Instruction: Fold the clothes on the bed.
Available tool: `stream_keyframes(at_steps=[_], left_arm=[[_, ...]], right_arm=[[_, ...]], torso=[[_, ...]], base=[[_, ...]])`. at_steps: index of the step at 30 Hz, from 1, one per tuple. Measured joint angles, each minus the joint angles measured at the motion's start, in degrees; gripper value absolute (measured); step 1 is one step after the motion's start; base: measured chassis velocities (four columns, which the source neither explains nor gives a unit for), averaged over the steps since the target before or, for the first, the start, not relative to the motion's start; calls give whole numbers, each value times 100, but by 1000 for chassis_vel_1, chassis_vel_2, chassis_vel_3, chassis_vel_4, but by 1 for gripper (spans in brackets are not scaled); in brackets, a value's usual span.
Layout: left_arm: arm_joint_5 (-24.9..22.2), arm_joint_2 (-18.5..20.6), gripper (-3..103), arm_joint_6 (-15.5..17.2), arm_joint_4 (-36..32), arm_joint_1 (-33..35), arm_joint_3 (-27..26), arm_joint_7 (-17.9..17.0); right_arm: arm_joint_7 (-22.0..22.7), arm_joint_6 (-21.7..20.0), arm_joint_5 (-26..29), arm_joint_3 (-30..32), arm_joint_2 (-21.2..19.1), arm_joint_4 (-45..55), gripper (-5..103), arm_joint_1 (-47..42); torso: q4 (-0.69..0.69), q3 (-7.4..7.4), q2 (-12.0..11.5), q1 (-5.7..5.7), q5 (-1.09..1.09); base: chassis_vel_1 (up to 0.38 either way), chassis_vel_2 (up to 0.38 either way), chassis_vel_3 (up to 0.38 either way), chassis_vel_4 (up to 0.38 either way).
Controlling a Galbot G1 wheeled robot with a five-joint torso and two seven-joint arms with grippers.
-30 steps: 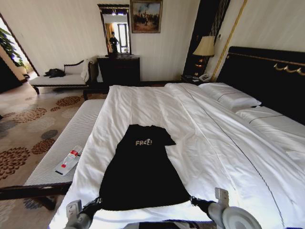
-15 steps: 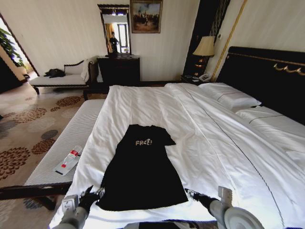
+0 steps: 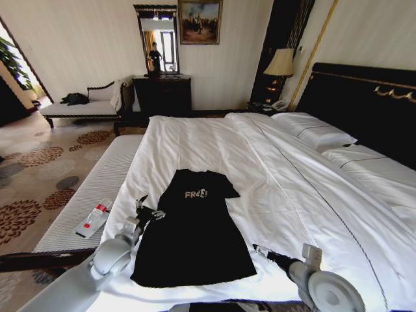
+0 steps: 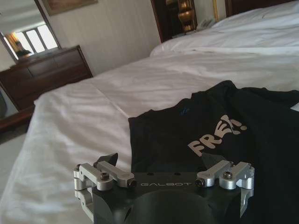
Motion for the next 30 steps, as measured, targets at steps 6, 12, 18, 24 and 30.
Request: stream_keyframes(at_steps=[6, 12, 18, 24, 30], left_arm=[[-1720, -186, 100, 1481, 114, -1306, 915, -764], [-1738, -251, 100, 1956, 173, -1984, 1567, -905], [-1168, -329, 100, 2082, 441, -2771, 2193, -492], [-1106, -540, 100, 2310, 754, -3877, 3033, -215], [-1074, -662, 100, 2369, 864, -4168, 3526, -191]], right_arm=[[158, -114, 202, -4, 56, -45, 100, 174], [140, -134, 237, -78, 199, -147, 100, 209], [132, -132, 215, -199, 312, -228, 100, 272], [151, -133, 215, -224, 442, -266, 100, 286], [143, -154, 213, -152, 568, -301, 100, 224]], torso=[[0, 0, 0, 1, 0], [2, -1, 1, -1, -1], [2, -1, 1, -1, 0], [0, -1, 1, -1, 1], [0, -1, 1, 0, 0]], base=[[0, 0, 0, 0], [0, 0, 0, 0], [0, 0, 0, 0], [0, 0, 0, 0], [0, 0, 0, 0]])
